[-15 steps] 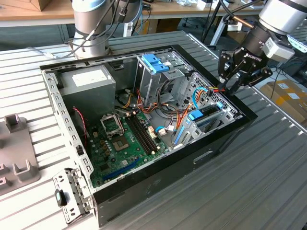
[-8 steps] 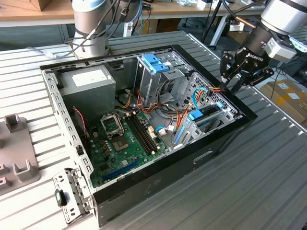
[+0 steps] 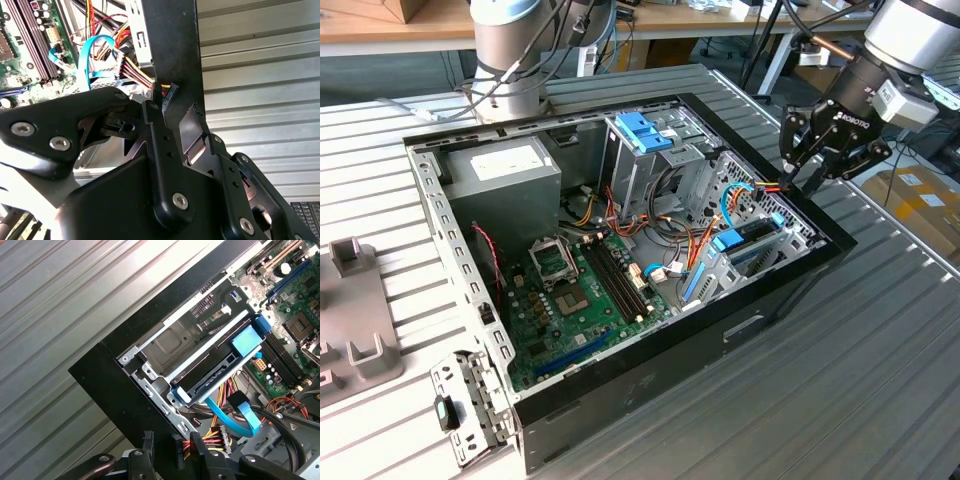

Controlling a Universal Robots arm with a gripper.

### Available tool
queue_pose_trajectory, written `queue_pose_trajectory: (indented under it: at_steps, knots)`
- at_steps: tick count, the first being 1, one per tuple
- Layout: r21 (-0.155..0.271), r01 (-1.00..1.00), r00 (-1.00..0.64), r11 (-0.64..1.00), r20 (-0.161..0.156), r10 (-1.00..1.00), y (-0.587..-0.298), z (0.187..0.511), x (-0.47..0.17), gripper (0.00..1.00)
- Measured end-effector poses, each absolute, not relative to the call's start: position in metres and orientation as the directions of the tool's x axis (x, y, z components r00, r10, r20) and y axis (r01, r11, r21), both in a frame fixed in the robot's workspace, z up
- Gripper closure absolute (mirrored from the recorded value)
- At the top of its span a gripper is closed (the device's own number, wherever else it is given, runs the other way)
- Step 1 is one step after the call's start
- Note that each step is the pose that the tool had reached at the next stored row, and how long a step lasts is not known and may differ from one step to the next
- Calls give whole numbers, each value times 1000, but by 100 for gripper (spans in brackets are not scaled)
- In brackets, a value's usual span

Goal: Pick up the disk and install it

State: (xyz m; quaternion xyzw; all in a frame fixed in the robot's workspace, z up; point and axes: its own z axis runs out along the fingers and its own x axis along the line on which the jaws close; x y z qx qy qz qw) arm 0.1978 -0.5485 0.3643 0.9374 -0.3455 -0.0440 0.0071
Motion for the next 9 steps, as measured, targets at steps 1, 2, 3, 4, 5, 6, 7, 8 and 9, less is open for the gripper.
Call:
queue_pose_trajectory:
  at_steps: [1, 2, 3, 4, 5, 6, 7, 8, 9]
  knots:
    - [44, -647, 757, -761, -78, -648, -548, 364, 198, 58]
    - [44, -647, 757, -761, -78, -648, -548, 364, 198, 58]
    - [44, -647, 758, -761, -78, -648, -548, 364, 198, 58]
    - [44, -647, 757, -761, -78, -648, -548, 364, 198, 58]
    - [44, -647, 757, -761, -78, -648, -548, 364, 198, 58]
    - [44, -647, 757, -761, -78, -648, -548, 364, 198, 58]
    - [44, -647, 757, -761, -78, -648, -548, 364, 198, 58]
    - [44, -647, 757, -761, -78, -648, -548, 364, 198, 58]
    - [44, -647, 757, -761, -78, -648, -548, 364, 198, 58]
